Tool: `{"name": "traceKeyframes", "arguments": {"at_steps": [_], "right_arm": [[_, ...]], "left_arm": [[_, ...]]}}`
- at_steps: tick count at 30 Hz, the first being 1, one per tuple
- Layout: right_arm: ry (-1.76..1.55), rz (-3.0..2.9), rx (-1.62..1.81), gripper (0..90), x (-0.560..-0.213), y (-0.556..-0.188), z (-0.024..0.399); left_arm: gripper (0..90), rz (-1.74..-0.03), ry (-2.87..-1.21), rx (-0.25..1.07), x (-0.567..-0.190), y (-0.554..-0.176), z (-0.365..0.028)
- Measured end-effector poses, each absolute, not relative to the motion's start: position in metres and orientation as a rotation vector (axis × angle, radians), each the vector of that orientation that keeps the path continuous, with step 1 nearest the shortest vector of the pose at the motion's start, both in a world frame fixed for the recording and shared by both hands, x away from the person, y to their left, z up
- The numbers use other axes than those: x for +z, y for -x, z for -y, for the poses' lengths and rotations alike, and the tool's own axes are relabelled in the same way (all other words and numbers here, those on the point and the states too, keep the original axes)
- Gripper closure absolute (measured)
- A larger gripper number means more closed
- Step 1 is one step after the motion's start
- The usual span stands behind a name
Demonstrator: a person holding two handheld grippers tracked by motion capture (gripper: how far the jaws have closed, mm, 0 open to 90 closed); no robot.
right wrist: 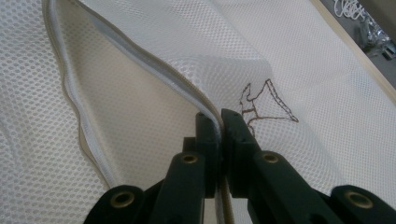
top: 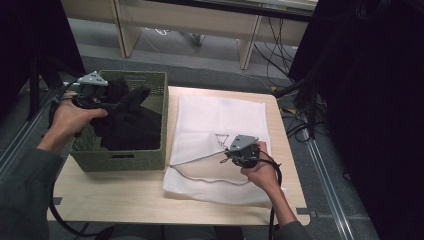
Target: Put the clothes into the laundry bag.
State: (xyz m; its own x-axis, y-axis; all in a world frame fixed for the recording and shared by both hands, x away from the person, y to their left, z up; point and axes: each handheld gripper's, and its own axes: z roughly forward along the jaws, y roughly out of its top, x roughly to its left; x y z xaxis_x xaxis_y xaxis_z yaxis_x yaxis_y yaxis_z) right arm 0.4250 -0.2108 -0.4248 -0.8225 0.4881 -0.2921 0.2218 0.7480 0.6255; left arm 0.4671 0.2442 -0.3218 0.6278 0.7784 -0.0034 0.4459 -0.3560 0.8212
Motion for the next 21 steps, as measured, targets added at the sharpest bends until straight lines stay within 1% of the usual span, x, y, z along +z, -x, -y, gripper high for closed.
{"name": "traceKeyframes", "arguments": {"at_steps": [5, 8, 11, 12, 18, 19, 21], "right_arm": [[-0.536, -2.503, 0.814, 86.6, -0.425, -0.425, 0.210], [-0.529, -2.502, 0.815, 86.6, -0.425, -0.426, 0.210], [-0.533, -2.504, 0.815, 86.6, -0.425, -0.426, 0.210], [-0.523, -2.502, 0.817, 86.6, -0.424, -0.427, 0.210], [-0.548, -2.493, 0.828, 86.7, -0.422, -0.426, 0.210], [-0.544, -2.492, 0.826, 86.7, -0.421, -0.426, 0.210], [-0.524, -2.491, 0.828, 86.8, -0.420, -0.427, 0.210]], "left_arm": [[69.5, -0.931, -1.995, 0.505, -0.312, -0.458, -0.243], [69.5, -0.899, -1.946, 0.490, -0.295, -0.450, -0.245], [69.5, -0.889, -1.935, 0.499, -0.286, -0.445, -0.244], [69.5, -0.865, -1.932, 0.511, -0.276, -0.439, -0.243], [69.5, -0.807, -1.900, 0.471, -0.253, -0.421, -0.240], [69.5, -0.788, -1.899, 0.467, -0.244, -0.413, -0.238], [69.5, -0.772, -1.895, 0.475, -0.239, -0.408, -0.237]]}}
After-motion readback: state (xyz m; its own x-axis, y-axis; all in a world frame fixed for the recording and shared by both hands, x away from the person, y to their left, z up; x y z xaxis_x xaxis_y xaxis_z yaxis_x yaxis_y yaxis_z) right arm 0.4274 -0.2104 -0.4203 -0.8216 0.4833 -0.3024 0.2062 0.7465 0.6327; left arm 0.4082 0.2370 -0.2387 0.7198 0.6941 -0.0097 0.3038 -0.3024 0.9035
